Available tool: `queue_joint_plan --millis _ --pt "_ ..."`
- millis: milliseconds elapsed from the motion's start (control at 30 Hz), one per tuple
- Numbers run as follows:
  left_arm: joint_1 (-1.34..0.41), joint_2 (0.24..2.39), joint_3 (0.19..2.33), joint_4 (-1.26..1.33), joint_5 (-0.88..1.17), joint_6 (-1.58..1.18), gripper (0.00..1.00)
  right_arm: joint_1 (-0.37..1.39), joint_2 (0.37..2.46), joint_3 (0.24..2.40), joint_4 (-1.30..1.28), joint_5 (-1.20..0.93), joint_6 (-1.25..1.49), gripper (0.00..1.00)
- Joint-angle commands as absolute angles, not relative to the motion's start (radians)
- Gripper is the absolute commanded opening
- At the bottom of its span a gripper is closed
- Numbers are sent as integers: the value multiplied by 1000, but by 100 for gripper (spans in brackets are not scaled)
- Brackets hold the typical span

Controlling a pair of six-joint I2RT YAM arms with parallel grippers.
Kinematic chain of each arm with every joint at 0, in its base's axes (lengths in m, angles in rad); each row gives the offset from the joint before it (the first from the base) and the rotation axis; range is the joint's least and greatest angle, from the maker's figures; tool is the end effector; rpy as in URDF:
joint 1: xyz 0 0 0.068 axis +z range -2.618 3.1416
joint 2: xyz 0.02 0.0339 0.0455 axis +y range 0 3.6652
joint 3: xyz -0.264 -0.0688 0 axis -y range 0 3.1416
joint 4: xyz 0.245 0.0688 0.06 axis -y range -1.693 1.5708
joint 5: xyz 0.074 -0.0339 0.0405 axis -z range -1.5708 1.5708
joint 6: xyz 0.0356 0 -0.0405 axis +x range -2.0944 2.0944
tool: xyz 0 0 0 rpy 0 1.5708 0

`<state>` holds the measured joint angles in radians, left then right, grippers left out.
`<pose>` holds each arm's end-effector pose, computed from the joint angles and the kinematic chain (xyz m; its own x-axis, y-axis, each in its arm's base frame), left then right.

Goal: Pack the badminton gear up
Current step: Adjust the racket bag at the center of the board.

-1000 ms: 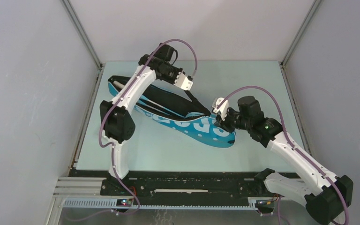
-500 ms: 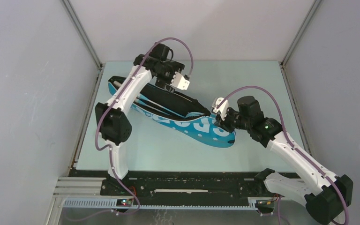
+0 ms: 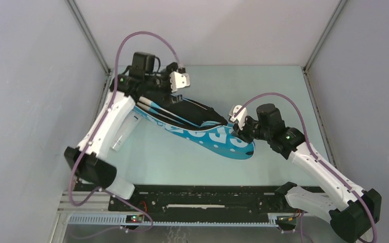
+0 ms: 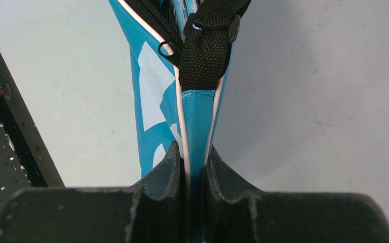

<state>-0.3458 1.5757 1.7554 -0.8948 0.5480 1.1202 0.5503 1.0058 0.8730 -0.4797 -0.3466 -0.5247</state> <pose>0.3046 -0.1295 0.4119 0.3249 0.6997 -0.6363 0.8425 0.0916 0.5309 0.1790 0.1240 0.3017 -0.0590 -0.5890 -0.8060 -0.8762 0.4174 -0.2409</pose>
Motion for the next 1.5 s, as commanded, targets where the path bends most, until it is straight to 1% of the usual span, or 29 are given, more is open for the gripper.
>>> queue_joint_plan --millis 0,67,133,233,367,467,833,900,1100,1467 --pt "-420 1399 1486 -616 782 540 89 558 1027 862 -537 -289 -549 0" --pt "-456 1370 1410 -536 790 380 86 559 1032 862 -536 -296 -548 0" --pt "-474 1388 1384 -457 792 181 77 561 1034 864 -535 -302 -550 0" --pt "-502 1412 1307 -321 824 -57 69 565 1033 862 -530 -301 -547 0" --pt "-551 1436 1287 -278 843 -166 67 568 1031 862 -525 -296 -542 0" --pt "-566 1445 1263 -228 852 -257 62 568 1032 863 -525 -293 -541 0" --pt "-614 1481 1215 -193 858 -310 49 569 1030 862 -531 -296 -537 0" --pt "-620 1487 1206 -181 864 -316 49 570 1032 862 -529 -295 -537 0" --pt "-629 1513 1200 -168 873 -320 53 569 1039 862 -531 -295 -536 0" --pt "-647 1555 1234 -126 892 -350 52 569 1049 862 -530 -292 -535 0"
